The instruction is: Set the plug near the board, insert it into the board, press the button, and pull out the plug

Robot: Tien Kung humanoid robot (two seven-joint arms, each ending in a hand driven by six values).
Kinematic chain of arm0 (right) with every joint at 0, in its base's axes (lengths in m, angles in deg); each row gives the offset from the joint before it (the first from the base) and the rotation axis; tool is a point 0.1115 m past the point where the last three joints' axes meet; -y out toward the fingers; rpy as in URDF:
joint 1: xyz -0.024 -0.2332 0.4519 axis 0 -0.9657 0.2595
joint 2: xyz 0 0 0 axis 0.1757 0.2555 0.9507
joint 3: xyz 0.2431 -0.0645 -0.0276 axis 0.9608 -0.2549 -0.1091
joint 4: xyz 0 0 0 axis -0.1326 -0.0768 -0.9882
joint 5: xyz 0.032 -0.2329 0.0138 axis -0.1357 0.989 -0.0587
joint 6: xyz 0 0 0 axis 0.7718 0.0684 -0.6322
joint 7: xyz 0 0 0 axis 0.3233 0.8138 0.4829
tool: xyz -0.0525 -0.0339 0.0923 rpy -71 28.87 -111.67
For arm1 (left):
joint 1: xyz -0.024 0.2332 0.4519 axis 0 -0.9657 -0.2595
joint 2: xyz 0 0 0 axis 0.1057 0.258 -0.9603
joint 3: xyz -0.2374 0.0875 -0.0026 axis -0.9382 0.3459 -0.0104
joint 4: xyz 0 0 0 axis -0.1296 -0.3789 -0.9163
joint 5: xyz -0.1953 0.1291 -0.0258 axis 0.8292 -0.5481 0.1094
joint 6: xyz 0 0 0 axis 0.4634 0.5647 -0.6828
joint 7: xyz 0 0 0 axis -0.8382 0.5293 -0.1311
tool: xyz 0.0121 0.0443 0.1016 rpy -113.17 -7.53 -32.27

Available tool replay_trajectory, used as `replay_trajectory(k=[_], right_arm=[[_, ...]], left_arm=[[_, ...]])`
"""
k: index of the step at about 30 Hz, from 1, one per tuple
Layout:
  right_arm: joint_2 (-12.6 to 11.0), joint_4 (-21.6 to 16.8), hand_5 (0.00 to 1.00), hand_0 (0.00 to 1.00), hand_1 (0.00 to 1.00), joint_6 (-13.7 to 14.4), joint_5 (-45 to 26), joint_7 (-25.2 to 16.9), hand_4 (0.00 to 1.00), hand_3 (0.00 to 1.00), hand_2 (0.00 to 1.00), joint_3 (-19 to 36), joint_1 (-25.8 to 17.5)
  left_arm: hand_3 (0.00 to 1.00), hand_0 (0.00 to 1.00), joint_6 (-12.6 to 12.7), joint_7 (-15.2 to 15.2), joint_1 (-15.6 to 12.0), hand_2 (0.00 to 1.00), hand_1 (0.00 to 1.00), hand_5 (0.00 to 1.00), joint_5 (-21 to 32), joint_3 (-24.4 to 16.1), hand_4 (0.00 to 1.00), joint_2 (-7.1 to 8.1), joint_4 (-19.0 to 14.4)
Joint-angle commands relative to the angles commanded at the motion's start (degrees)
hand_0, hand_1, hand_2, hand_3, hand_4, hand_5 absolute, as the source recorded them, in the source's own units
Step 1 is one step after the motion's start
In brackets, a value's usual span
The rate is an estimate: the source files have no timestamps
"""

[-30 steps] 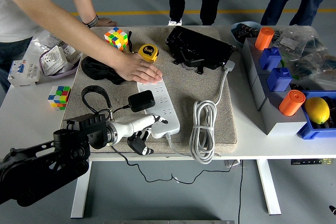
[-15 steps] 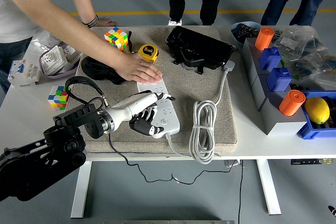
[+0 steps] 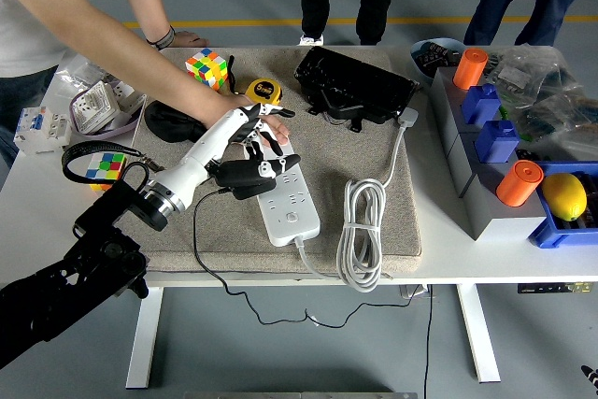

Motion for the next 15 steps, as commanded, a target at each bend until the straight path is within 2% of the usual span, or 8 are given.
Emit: replay_trajectory(k=[2, 3, 8, 9, 14, 15], right_arm=[[0.0, 0.1, 0.296, 0.602, 0.591, 0.0, -0.1, 0.0, 0.889, 0.548, 0.579, -0.2, 0.1], [-0.1, 0.1, 0.296, 0.603, 0.591, 0.0, -0.1, 0.0, 0.889, 0.548, 0.579, -0.3, 0.1], [-0.1, 0.0, 0.296, 0.603, 0.591, 0.0, -0.2, 0.0, 0.889, 0.548, 0.579, -0.9, 0.3], [-0.2, 0.0, 0.296, 0.603, 0.591, 0.0, -0.2, 0.0, 0.889, 0.548, 0.578, -1.1, 0.4], [-0.2, 1.0, 0.296, 0.603, 0.591, -0.1, -1.2, 0.0, 0.889, 0.548, 0.578, -2.4, 1.2], [-0.1, 1.3, 0.297, 0.603, 0.591, -0.1, -1.4, 0.0, 0.889, 0.548, 0.579, -2.8, 1.3]], left_arm=[[0.744, 0.494, 1.0, 2.5, -0.5, 0.618, 0.611, 0.523, 3.8, 0.0, 0.915, -0.29, 1.0], [0.725, 0.754, 1.5, 3.9, -0.7, 0.737, 0.755, 0.602, 5.9, 0.1, 0.911, -0.47, 1.6], [0.725, 0.754, 2.8, 9.5, -1.7, 0.737, 0.755, 0.602, 16.2, 1.4, 0.911, -1.22, 3.9], [0.745, 0.787, 3.0, 10.4, -1.9, 0.782, 0.796, 0.659, 17.9, 1.5, 0.872, -1.37, 4.2], [0.745, 0.787, 4.2, 15.4, -2.6, 0.782, 0.796, 0.659, 20.9, 2.2, 0.872, -1.46, 4.1], [0.740, 0.765, 4.4, 15.8, -2.5, 0.743, 0.760, 0.635, 21.0, 2.3, 0.865, -1.41, 4.1]])
